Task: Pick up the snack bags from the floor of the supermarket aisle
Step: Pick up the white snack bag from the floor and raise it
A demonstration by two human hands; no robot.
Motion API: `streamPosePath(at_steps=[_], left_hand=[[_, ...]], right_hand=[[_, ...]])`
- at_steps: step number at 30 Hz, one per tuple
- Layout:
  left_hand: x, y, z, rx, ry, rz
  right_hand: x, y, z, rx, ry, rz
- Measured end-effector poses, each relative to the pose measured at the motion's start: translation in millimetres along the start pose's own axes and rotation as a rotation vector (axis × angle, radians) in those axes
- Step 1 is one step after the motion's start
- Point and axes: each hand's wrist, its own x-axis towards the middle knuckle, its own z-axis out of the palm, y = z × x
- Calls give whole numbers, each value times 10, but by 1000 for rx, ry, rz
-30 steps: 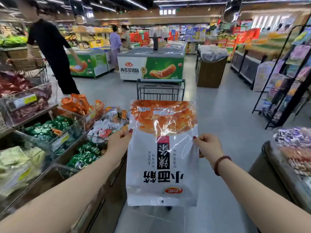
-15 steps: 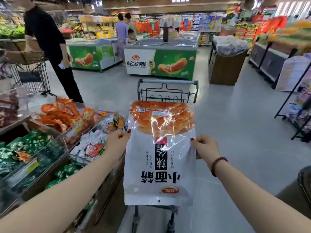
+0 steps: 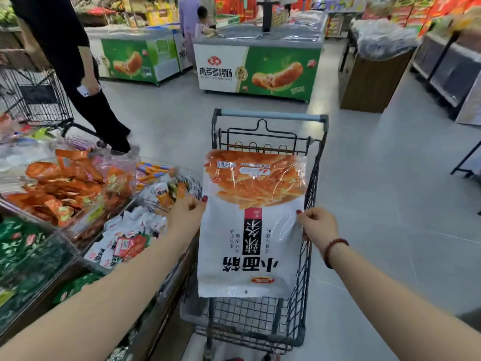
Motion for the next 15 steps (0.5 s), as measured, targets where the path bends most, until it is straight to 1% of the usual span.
streamPosePath(at_steps=[4,7,11,12,15], left_hand=[[340,-299,165,78,-49,-78],[615,-633,300,141,-60,-164],[934,-1176,545,164,-96,-308],[975,-1274,607,183,-89,-320],[940,-1334,759,321,-84,-242]], right_hand=[[260,237,282,-64,6,86],[436,488,553,-119,40,162],[589,823,844,-198,56,252],[614,910,902,-207,53,276],[665,1146,1029,-293,49,324]])
